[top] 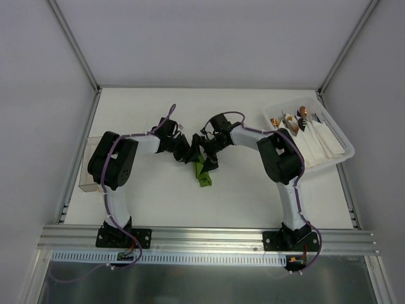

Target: Place the utensils on the paper napkin and roll it up

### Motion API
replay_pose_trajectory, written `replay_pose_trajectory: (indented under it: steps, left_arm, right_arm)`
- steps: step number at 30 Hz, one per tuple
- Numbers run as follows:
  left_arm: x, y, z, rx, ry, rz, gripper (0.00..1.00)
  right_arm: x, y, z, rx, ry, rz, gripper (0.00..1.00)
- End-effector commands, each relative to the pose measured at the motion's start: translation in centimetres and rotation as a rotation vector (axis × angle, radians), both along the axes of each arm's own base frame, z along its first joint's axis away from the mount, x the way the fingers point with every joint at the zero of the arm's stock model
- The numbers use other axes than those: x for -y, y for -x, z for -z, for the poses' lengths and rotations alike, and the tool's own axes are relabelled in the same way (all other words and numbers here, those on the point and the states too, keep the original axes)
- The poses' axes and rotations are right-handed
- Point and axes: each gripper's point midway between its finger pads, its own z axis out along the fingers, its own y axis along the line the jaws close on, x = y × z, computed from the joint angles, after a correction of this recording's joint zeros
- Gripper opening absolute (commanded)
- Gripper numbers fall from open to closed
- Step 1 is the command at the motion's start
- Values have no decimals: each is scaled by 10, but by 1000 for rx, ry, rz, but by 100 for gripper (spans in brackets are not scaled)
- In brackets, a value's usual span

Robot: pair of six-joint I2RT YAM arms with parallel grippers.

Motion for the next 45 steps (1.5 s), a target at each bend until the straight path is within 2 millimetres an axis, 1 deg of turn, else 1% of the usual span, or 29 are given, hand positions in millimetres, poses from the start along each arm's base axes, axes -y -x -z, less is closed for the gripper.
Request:
replay_pose_trajectory:
  steps: [1, 5, 8, 9, 10, 12, 13, 15, 16, 18, 19, 20, 21, 22, 24, 25, 28, 30, 34, 40, 44, 45]
  left_arm:
    - [-10, 16, -4, -11, -28, 35, 0]
    - [-18, 17, 4, -27, -54, 26, 0]
    - [-19, 16, 11, -44, -62, 27, 0]
    - [-20, 15, 14, -45, -66, 26, 0]
    - [-20, 15, 15, -49, -69, 28, 0]
    - [-20, 14, 17, -52, -73, 28, 0]
    - [-20, 13, 18, -52, -75, 30, 0]
    - [-20, 13, 20, -57, -80, 33, 0]
    - [-21, 13, 22, -61, -83, 30, 0]
    - [-22, 13, 23, -64, -86, 31, 0]
    - [-22, 13, 23, -63, -87, 30, 0]
    - [-23, 14, 24, -69, -90, 30, 0]
    - [-23, 13, 23, -65, -88, 30, 0]
    - [-23, 13, 24, -66, -89, 31, 0]
    - [-23, 12, 23, -61, -89, 31, 0]
    - [-23, 11, 23, -61, -89, 30, 0]
    - [-22, 10, 22, -57, -88, 32, 0]
    - [-22, 11, 21, -58, -89, 33, 0]
    - [-22, 10, 21, -55, -89, 35, 0]
    - [-22, 10, 23, -62, -93, 31, 0]
    - [-21, 7, 19, -52, -88, 30, 0]
    - [-21, 6, 18, -49, -86, 30, 0]
  right_arm:
    - [20, 7, 37, 23, 167, 6, 93]
    - [18, 8, 31, 23, 146, -4, 92]
    - [14, 4, 14, 73, 98, -25, 87]
    - [12, 2, 2, 99, 75, -29, 86]
    - [10, 1, -4, 117, 55, -41, 83]
    - [8, 0, -17, 143, 25, -50, 79]
    - [7, -1, -28, 154, -3, -55, 75]
    - [7, -1, -37, 167, -31, -64, 70]
    - [7, -1, -46, 175, -59, -70, 64]
    - [11, -3, -53, 198, -82, -84, 56]
    - [16, -5, -55, 203, -85, -86, 50]
    - [20, -3, -56, 200, -79, -95, 46]
    - [24, -3, -56, 212, -77, -108, 44]
    - [30, -6, -53, 254, -74, -131, 38]
    - [38, -5, -50, 267, -54, -152, 32]
    - [41, -4, -46, 296, -52, -178, 26]
    - [45, 2, -35, 305, -20, -218, 19]
    - [47, 7, -25, 324, -8, -264, 17]
    - [40, 17, -17, 312, -28, -309, 15]
    - [34, 20, -19, 350, -24, -329, 15]
    - [36, 31, -1, 323, 20, -353, 15]
    - [39, 36, 9, 293, 34, -360, 15]
